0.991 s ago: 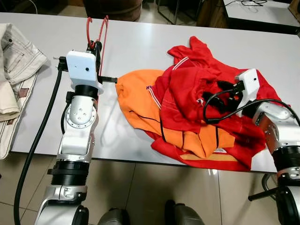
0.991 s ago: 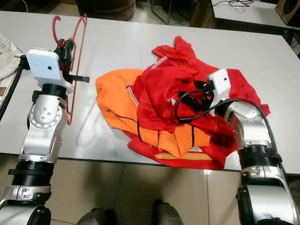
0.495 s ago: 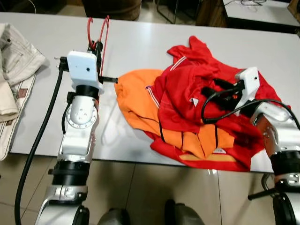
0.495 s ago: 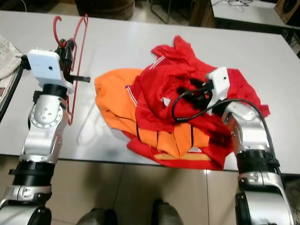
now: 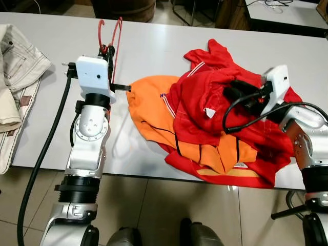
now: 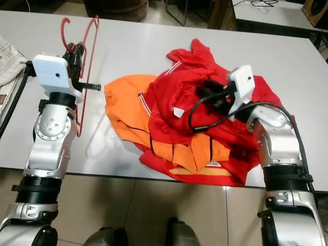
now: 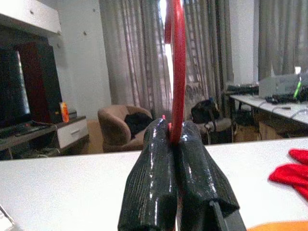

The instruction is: Hang hanger

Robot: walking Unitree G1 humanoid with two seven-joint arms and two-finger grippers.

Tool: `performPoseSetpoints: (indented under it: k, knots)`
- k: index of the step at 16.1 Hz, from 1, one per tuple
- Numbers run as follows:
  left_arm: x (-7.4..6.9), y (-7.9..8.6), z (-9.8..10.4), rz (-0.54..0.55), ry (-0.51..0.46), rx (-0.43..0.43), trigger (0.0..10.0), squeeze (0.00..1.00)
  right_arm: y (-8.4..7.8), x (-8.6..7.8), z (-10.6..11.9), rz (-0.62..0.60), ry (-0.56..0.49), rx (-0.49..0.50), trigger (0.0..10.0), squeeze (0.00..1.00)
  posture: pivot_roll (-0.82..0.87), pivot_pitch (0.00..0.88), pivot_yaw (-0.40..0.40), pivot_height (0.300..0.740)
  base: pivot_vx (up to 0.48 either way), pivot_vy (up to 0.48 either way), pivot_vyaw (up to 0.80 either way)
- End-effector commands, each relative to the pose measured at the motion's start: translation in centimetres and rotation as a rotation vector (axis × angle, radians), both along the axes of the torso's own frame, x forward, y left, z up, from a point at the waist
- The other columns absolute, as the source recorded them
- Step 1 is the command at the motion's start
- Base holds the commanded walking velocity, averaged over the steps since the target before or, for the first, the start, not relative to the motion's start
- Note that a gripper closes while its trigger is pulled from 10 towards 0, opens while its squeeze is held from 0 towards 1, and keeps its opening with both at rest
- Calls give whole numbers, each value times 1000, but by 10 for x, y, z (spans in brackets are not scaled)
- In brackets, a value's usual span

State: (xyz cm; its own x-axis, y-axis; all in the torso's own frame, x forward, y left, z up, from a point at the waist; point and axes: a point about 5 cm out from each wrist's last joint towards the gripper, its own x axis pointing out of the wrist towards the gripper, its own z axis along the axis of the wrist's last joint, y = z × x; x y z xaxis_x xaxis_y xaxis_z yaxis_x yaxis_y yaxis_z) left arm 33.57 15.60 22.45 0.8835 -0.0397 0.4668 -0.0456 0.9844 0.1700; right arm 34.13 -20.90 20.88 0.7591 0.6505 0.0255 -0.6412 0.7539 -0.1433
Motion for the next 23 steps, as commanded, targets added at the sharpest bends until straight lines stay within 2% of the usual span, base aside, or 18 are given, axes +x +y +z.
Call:
performPoseSetpoints:
  k: [1,5,8,10,11,12,13,15,16,18,23]
  knots:
    - [1,-4,-5,-19,27,19,10000,0,2,-2,10,1,-33,31,0,0,-140,149,-27,740,0,0,0]
    - [4,-3,-5,-18,31,23,10000,0,5,-2,46,11,-147,100,0,0,-138,136,-24,740,0,0,0]
    - [5,-4,-4,-22,27,25,10000,0,3,3,60,-26,-192,167,0,0,-138,134,-24,740,0,0,0]
    - [5,-3,-4,-21,29,25,10000,0,1,7,54,-97,-206,75,0,0,-135,133,-25,740,0,0,0]
    - [5,-3,-4,-20,27,26,10000,0,1,6,52,-101,-225,11,8353,357,-133,134,-27,740,0,0,0]
    - [5,-3,-4,-20,27,26,10000,0,-1,6,54,-111,-233,9,10000,957,-133,134,-27,740,0,0,0]
    - [5,-3,-5,-19,27,25,10000,0,-4,3,59,-76,-240,17,10000,1000,-134,132,-28,740,0,0,0]
    - [5,-2,-5,-19,28,26,10000,0,-12,-2,65,-42,-251,2,10000,1000,-137,133,-28,740,0,0,0]
    - [5,-2,-5,-20,28,25,10000,0,-21,-4,67,-44,-255,-35,10000,1000,-140,135,-29,740,0,0,0]
    - [5,-3,-4,-21,25,24,10000,0,-28,-6,68,-46,-256,-74,10000,1000,-143,136,-31,740,0,0,0]
    - [4,-4,-5,-18,23,23,10000,0,-30,-1,35,-59,-151,-123,10000,1000,-140,133,-39,740,0,0,0]
